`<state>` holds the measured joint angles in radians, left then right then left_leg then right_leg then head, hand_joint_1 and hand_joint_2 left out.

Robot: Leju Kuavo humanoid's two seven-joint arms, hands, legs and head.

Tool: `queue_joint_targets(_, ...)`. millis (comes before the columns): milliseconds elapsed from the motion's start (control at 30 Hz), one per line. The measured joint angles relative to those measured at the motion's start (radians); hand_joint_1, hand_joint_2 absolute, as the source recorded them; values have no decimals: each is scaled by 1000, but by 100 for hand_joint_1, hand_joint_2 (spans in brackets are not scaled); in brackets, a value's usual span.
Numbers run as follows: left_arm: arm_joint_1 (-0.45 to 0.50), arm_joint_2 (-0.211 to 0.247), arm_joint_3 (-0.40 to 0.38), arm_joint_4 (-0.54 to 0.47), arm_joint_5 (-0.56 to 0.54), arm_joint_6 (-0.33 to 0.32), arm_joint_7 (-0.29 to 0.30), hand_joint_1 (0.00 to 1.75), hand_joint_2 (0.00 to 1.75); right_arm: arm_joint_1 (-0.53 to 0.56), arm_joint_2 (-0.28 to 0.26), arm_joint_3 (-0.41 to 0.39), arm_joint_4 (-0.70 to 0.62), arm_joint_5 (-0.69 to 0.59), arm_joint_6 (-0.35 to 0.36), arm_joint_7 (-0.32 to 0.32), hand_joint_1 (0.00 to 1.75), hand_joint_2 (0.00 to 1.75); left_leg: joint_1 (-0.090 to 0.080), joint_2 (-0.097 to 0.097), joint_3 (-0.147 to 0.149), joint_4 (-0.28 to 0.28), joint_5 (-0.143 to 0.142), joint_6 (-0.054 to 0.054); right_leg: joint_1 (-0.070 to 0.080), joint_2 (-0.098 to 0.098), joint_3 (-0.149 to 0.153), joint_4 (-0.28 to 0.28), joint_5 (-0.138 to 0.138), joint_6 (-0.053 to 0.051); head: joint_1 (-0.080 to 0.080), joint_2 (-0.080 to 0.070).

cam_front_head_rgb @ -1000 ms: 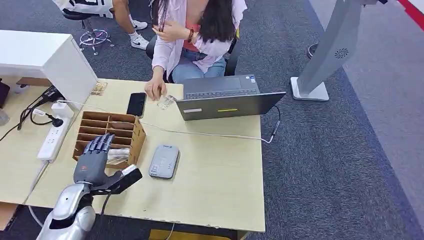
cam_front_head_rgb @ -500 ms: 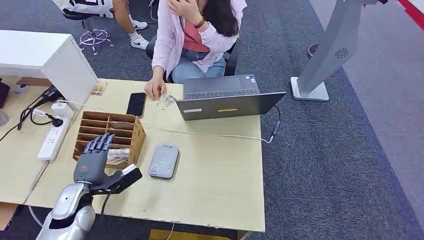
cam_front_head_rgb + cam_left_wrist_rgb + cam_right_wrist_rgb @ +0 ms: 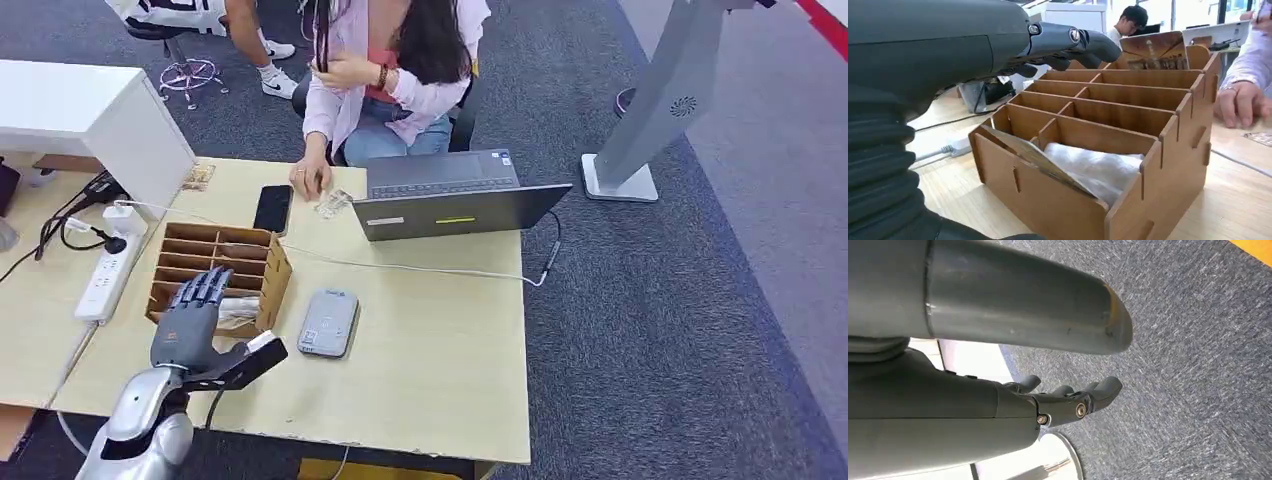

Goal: Pass the card to the sensor for recognition and then transmit it.

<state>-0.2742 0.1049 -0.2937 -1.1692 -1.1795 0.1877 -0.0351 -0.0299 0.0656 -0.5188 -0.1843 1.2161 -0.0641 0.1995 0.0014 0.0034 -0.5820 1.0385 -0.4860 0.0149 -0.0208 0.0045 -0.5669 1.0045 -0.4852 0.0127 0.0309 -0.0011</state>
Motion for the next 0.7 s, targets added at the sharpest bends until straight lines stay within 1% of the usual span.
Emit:
queue_joint_targets(133, 0, 0, -3, -7, 0, -1, 0, 0, 175, 0, 0, -2, 0, 2, 0, -3, 0, 0, 0, 0, 0, 0, 0, 0, 0, 0, 0, 0, 0, 0, 0, 0)
queue_joint_targets(167, 0, -1, -3, -8, 0, -1, 0, 175, 175, 0, 0, -3, 0, 2, 0, -4, 0, 0, 0, 0, 0, 0, 0, 0, 0, 0, 0, 0, 0, 0, 0, 0)
queue_joint_targets(700, -1, -1, -5, -10, 18, -4, -22, 175, 175, 0, 0, -17, 0, 22, 3, -10, 0, 0, 0, 0, 0, 0, 0, 0, 0, 0, 0, 0, 0, 0, 0, 0)
